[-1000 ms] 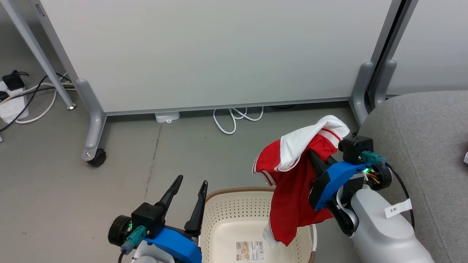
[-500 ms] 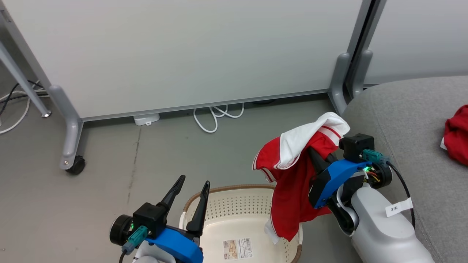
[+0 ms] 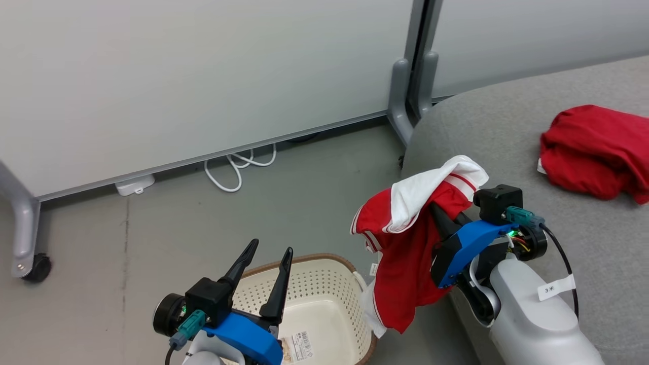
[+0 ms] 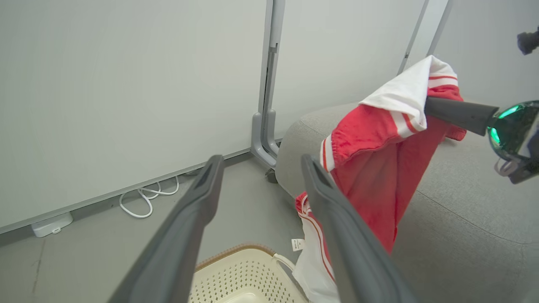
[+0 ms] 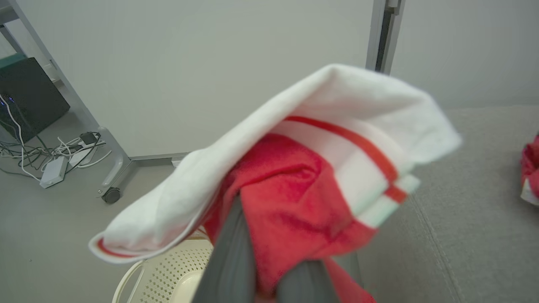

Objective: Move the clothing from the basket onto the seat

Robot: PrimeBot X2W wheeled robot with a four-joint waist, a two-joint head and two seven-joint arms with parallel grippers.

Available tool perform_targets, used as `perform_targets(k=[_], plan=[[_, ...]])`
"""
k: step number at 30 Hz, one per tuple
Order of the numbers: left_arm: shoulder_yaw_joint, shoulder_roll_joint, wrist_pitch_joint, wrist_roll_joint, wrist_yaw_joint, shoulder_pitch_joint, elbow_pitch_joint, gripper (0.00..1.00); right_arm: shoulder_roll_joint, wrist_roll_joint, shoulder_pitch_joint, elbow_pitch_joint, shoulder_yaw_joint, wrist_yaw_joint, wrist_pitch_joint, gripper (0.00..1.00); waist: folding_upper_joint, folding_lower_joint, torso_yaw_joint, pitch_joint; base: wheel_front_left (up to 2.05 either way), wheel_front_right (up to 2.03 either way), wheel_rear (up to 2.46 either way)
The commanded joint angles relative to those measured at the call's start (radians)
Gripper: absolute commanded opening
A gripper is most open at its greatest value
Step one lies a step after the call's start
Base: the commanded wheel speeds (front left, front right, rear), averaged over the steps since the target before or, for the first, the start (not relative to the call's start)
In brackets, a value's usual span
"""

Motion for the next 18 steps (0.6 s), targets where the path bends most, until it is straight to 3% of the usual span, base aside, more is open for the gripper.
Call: perform_targets(k=[1, 4, 18], plan=[[0.002, 0.005, -0.003, 0.000, -0.001, -0.012, -0.002, 1.00, -0.003, -0.005, 0.011, -0.005, -0.002, 0.000, -0.002, 0.00, -0.0001, 0.0000, -0.029, 0.004, 0.00, 0.00, 0.00], [0.007, 0.009, -0.003, 0.003, -0.001, -0.014, -0.004, 1.00, 0.000, -0.010, 0.011, -0.012, -0.003, 0.000, 0.001, 0.00, -0.0001, 0.0000, -0.085, 0.010, 0.00, 0.00, 0.00], [-0.001, 0.012, -0.003, 0.003, -0.001, -0.026, -0.006, 1.00, 0.002, -0.016, 0.021, -0.028, -0.018, 0.000, 0.004, 0.00, -0.0001, 0.0000, -0.222, 0.025, 0.00, 0.00, 0.00]])
